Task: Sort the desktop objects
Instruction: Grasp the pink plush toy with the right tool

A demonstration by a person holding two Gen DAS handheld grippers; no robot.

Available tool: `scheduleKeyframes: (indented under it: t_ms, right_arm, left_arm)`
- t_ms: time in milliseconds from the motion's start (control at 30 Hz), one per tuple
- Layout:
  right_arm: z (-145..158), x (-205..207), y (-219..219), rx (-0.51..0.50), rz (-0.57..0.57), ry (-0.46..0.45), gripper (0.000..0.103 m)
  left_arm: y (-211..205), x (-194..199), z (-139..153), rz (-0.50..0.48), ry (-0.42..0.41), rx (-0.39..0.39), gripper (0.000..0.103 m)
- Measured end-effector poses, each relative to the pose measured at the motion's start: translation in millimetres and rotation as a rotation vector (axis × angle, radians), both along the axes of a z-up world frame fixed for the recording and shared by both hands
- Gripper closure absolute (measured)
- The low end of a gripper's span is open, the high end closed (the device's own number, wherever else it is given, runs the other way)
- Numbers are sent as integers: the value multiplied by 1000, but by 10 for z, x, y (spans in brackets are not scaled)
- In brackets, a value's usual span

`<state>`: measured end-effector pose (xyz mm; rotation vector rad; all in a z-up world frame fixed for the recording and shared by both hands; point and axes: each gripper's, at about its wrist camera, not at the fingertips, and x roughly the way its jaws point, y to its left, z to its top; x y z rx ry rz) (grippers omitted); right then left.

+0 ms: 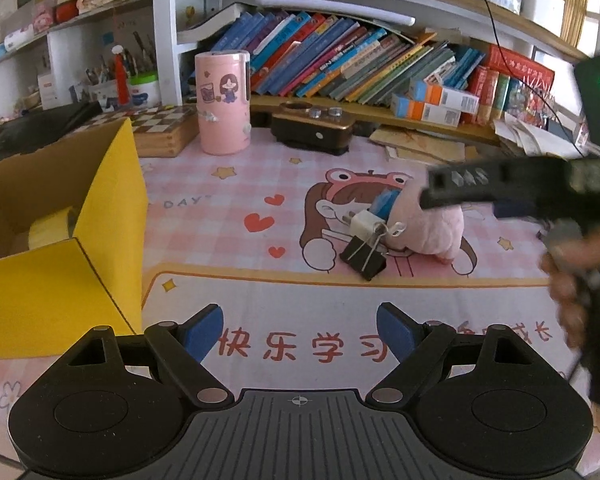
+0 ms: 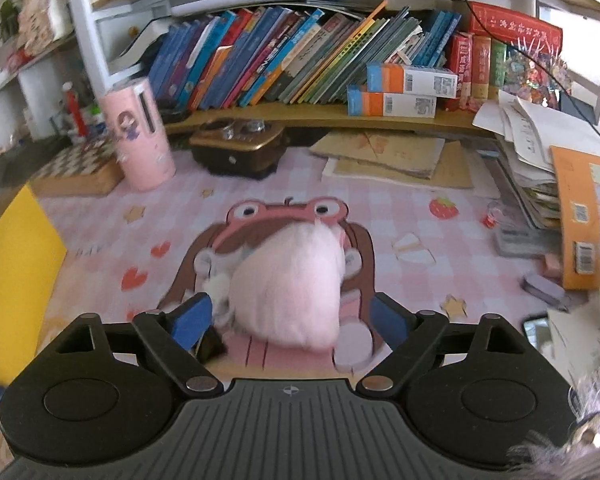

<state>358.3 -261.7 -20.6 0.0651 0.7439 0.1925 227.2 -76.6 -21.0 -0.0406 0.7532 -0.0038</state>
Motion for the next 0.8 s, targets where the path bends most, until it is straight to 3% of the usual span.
scheduleKeyframes:
  t_ms: [200, 400, 633, 800]
  right_arm:
    - [-156, 452, 56, 11, -28, 47, 17]
    - [-318, 647, 134, -12, -12, 91, 17]
    - [-448, 717, 39, 44, 1, 135, 37]
    - [-329, 594, -92, 69, 16, 112, 38]
  left_arm:
    - [4, 49, -15, 18, 11, 21, 17]
    - [29, 102, -34, 35, 30, 29, 17]
    - [-22, 182, -49, 8, 32, 34, 17]
    - [-76, 296, -103, -10, 46, 6, 17]
